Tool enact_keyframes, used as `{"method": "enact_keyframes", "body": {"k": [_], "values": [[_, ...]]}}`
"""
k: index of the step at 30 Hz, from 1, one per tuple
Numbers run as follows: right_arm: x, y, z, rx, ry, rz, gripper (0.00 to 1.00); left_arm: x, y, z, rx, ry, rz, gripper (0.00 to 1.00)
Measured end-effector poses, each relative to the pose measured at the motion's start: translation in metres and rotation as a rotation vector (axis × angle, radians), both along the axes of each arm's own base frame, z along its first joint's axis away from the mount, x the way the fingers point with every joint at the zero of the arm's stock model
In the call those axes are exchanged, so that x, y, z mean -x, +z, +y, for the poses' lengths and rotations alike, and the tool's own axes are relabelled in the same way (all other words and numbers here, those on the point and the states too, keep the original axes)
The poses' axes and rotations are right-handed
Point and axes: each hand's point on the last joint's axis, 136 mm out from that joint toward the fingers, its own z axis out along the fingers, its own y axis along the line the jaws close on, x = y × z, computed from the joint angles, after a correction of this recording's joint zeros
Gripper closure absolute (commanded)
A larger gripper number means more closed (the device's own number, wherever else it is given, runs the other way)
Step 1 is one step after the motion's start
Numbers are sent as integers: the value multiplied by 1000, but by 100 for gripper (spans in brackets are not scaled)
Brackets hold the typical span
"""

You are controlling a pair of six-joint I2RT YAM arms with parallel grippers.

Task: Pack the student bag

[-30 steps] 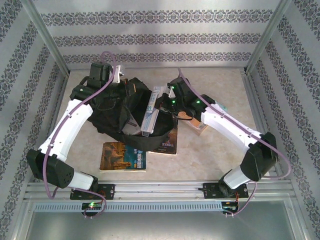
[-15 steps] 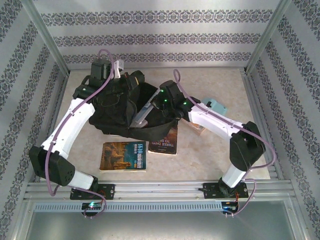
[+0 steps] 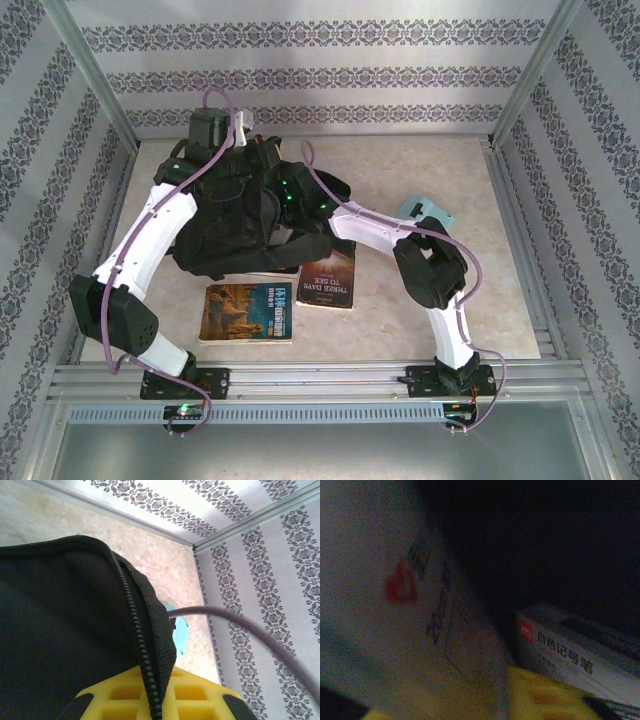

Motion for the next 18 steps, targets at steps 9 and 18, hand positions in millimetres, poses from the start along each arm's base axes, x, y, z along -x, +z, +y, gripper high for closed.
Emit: {"method": "enact_keyframes", "body": {"k": [9,18], "values": [[15,14,-12,77,145,-128,31,-5,1,27,-69,36,-34,100],[46,85,-62,219,280,-392,37,-11,-13,79,-153,173,-39,100]]}}
